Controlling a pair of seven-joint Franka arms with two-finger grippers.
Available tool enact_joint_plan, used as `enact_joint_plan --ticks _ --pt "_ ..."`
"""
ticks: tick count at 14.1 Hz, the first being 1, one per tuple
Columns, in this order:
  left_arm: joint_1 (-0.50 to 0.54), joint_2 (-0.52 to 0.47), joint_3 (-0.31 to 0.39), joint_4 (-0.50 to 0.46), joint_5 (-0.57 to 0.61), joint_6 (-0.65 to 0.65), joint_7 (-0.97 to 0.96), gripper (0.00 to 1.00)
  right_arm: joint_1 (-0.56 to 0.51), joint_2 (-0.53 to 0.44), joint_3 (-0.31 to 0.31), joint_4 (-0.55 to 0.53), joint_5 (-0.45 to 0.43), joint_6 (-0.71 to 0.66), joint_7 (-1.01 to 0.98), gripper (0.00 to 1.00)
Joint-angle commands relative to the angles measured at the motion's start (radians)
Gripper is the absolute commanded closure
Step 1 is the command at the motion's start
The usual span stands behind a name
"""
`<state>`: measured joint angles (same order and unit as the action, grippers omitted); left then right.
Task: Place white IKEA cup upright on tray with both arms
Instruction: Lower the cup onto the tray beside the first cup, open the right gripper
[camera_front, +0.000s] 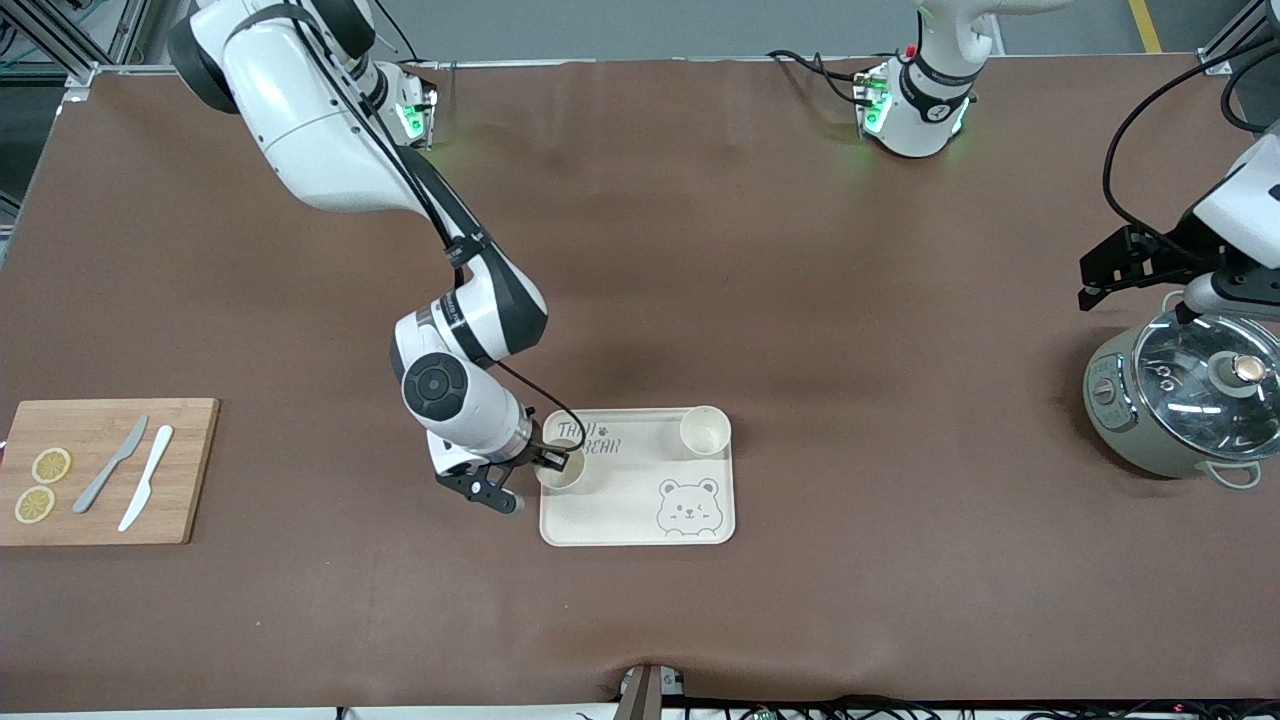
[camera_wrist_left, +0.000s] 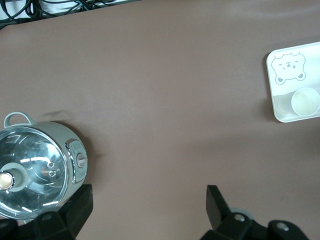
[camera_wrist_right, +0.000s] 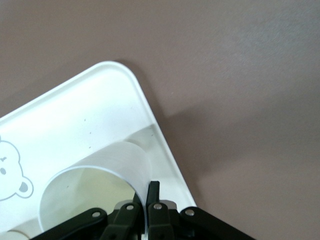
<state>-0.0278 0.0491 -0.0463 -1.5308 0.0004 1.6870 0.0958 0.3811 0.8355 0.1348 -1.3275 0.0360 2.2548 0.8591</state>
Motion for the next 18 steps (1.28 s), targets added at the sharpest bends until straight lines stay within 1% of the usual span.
enact_joint_plan --ticks 1,5,6,7,8,10,12,15,17,18 --pt "0.002 -0.015 0.005 -0.017 -0.014 -0.029 -0.005 0.00 0.018 0.022 -0.009 0.011 0.016 0.023 0.014 1.00" --pt "0.000 -0.028 0.005 -0.011 -0.011 -0.069 -0.013 0.00 0.025 0.037 -0.009 0.011 0.013 0.040 0.014 1.00" --pt "0.000 -0.026 0.002 -0.008 -0.010 -0.069 -0.027 0.00 0.025 0.037 -0.009 0.011 0.013 0.039 0.014 0.93" --pt "-0.001 -0.026 0.000 -0.008 -0.007 -0.069 -0.018 0.00 0.025 0.037 -0.009 0.011 0.013 0.039 0.014 0.21" --pt "-0.004 -0.026 -0.001 -0.008 0.000 -0.069 -0.018 0.00 0.027 0.034 -0.011 0.011 0.004 0.039 0.011 0.00" --pt "-0.004 -0.025 -0.001 -0.006 -0.002 -0.069 -0.019 0.00 0.024 0.021 -0.011 0.013 -0.001 0.031 0.002 0.00" --pt "-0.001 -0.025 0.000 -0.006 -0.002 -0.069 -0.021 0.00 0.015 -0.013 -0.012 0.016 0.004 0.013 -0.003 0.00" --pt "0.000 -0.026 0.000 -0.006 -0.002 -0.069 -0.021 0.00 -0.001 -0.126 -0.017 0.017 0.005 -0.180 -0.009 0.00" --pt "0.000 -0.026 0.000 -0.006 -0.003 -0.069 -0.021 0.00 -0.034 -0.257 -0.012 0.013 0.010 -0.339 -0.072 0.00" --pt "0.000 -0.026 0.000 -0.006 -0.007 -0.069 -0.022 0.00 -0.047 -0.316 -0.014 0.014 0.013 -0.447 -0.103 0.00"
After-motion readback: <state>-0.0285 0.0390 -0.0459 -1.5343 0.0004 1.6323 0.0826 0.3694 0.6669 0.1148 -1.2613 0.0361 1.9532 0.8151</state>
